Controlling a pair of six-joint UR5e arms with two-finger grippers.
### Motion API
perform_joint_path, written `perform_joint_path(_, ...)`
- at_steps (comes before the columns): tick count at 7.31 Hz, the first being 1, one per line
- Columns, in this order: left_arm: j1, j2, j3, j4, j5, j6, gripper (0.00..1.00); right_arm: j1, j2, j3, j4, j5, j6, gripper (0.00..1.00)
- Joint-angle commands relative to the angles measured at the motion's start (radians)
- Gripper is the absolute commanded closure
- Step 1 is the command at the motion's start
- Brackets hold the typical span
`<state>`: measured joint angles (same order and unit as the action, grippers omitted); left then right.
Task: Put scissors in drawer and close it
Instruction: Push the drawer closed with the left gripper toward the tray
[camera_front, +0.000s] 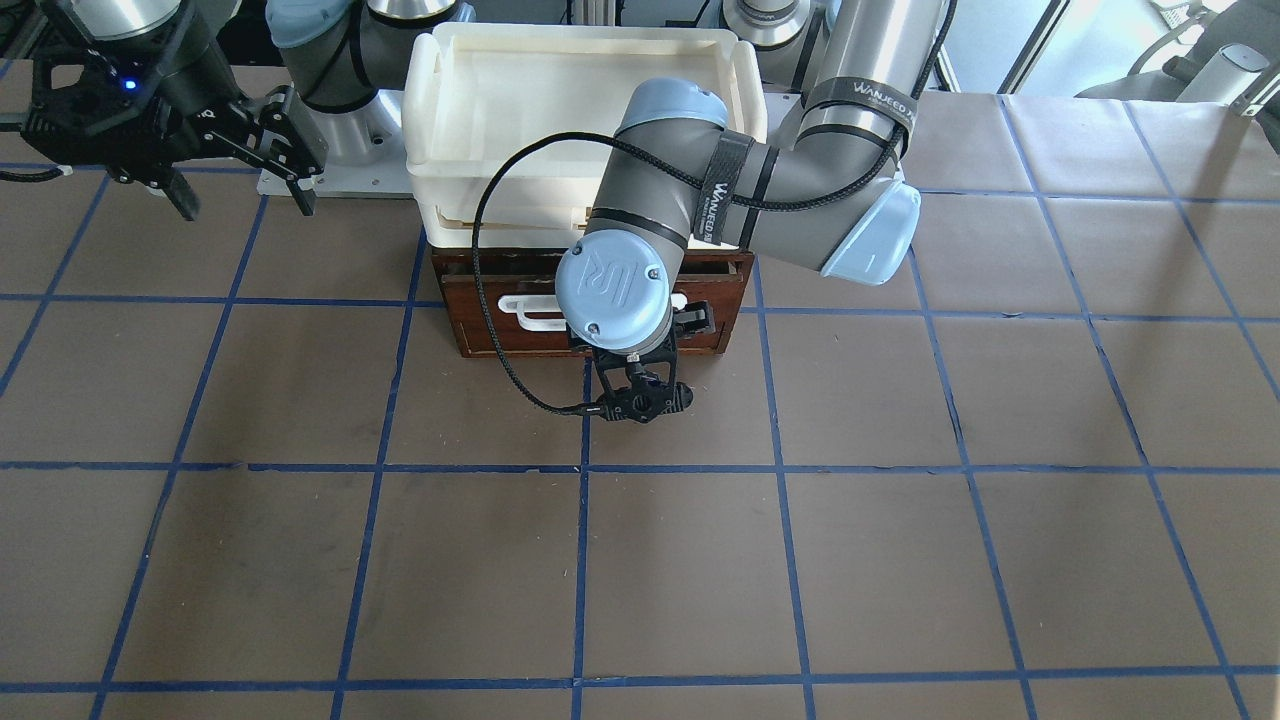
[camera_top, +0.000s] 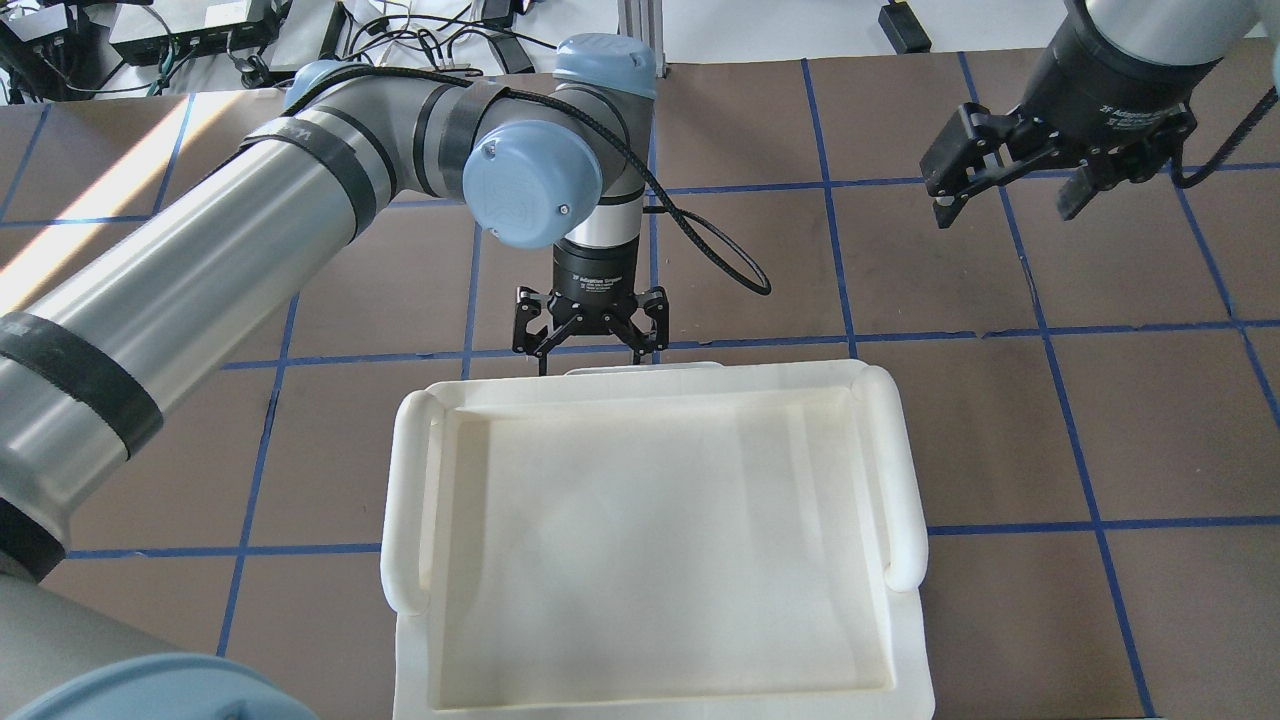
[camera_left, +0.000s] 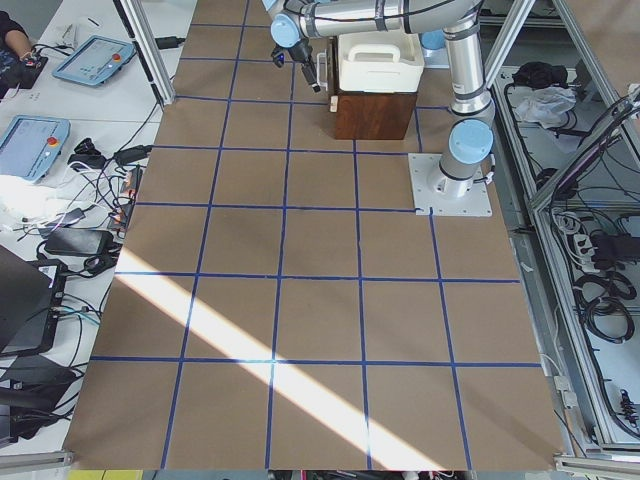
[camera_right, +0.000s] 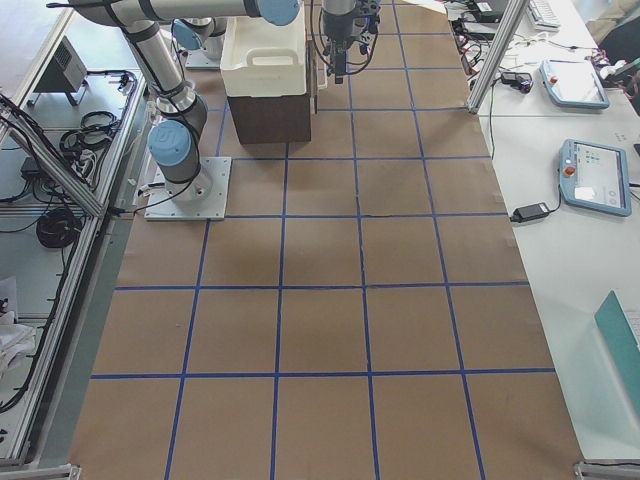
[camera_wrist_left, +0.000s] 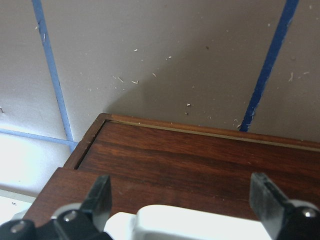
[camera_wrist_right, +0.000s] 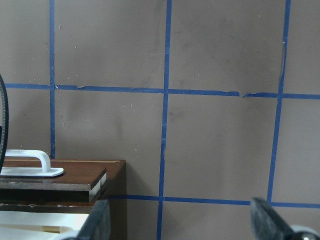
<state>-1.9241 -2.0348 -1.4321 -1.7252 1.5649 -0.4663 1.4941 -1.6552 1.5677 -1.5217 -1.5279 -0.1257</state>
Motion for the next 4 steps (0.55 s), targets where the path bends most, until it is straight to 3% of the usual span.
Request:
perform_joint_path(1,-0.004,0.001,-0.001,-0.029,0.0,0.0,0.0,0.0,0.0,0.0,0.0,0.0,0.0,0.0)
perform_joint_path(4,-0.015,-0.005,-0.002,-0.037,0.003,0.0,0.0,0.0,0.0,0.002,0.0,0.0,0.0,0.0)
